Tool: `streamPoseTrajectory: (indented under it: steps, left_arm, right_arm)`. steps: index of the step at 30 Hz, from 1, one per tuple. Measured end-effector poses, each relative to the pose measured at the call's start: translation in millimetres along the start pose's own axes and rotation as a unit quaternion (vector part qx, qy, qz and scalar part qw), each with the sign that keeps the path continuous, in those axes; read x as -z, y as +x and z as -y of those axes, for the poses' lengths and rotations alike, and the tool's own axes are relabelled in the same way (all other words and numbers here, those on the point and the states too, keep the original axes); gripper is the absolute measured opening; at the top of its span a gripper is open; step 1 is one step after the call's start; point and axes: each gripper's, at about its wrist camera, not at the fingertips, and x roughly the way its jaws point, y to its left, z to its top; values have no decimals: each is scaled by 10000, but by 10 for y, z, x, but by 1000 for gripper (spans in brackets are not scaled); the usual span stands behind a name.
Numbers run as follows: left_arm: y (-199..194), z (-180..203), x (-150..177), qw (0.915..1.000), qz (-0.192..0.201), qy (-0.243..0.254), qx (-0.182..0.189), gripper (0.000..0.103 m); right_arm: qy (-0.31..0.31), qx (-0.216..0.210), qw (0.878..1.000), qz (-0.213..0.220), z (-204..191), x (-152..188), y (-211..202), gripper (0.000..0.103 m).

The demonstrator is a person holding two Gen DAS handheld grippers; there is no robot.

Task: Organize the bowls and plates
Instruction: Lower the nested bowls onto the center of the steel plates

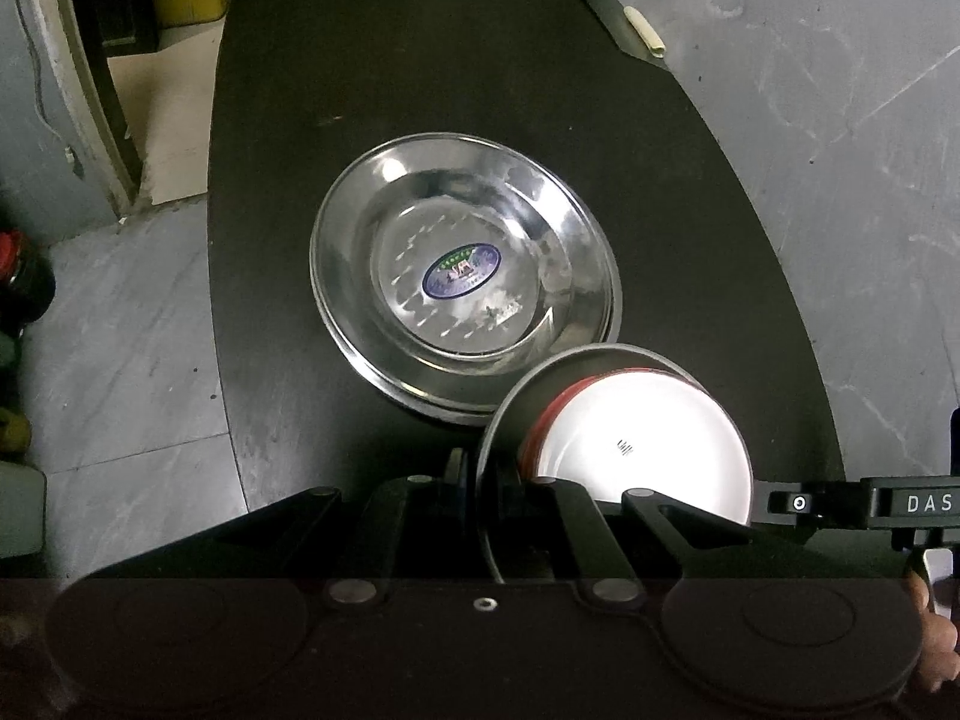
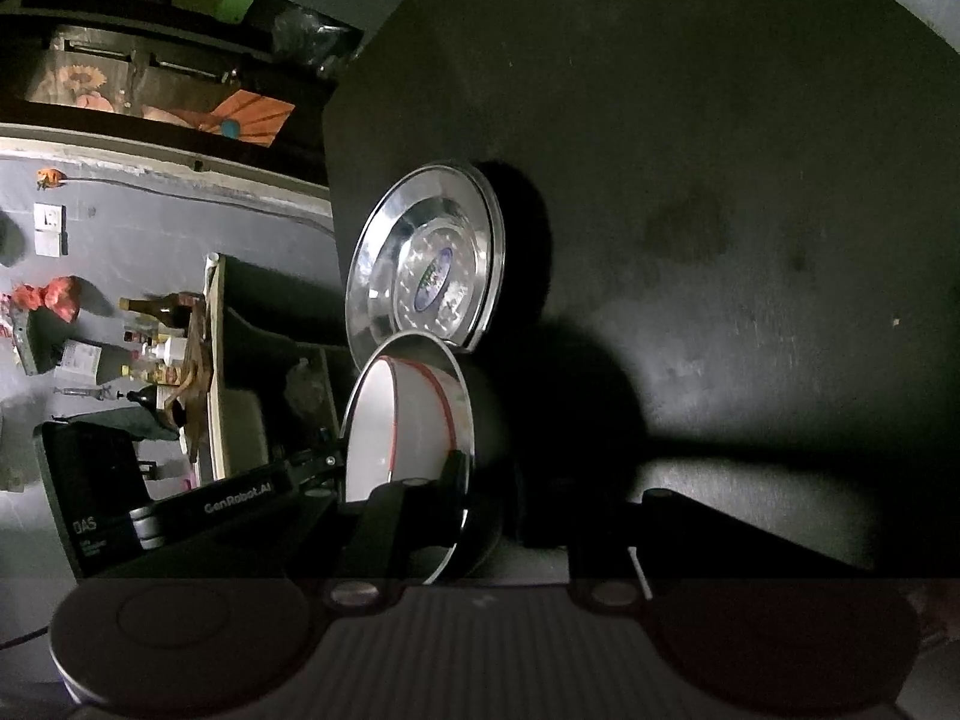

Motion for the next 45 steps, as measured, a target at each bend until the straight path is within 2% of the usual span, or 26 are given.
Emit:
streamPoseTrajectory:
  steps: [11,21,45]
  left_arm:
    - [-9,-20,-139,9999,103,-93,43,6]
    - [-34,-72,-295,9996,213,-169,16,6]
    - [62,-268,-576,9989,306,-317,-174,6]
  right_arm:
    - [-56,-118,9996,238,-88,-125,-54,19]
    - [-130,-152,9994,282,-148,-278,-14,19]
    - [-363,-96,9993,45,-327,-639,294,19]
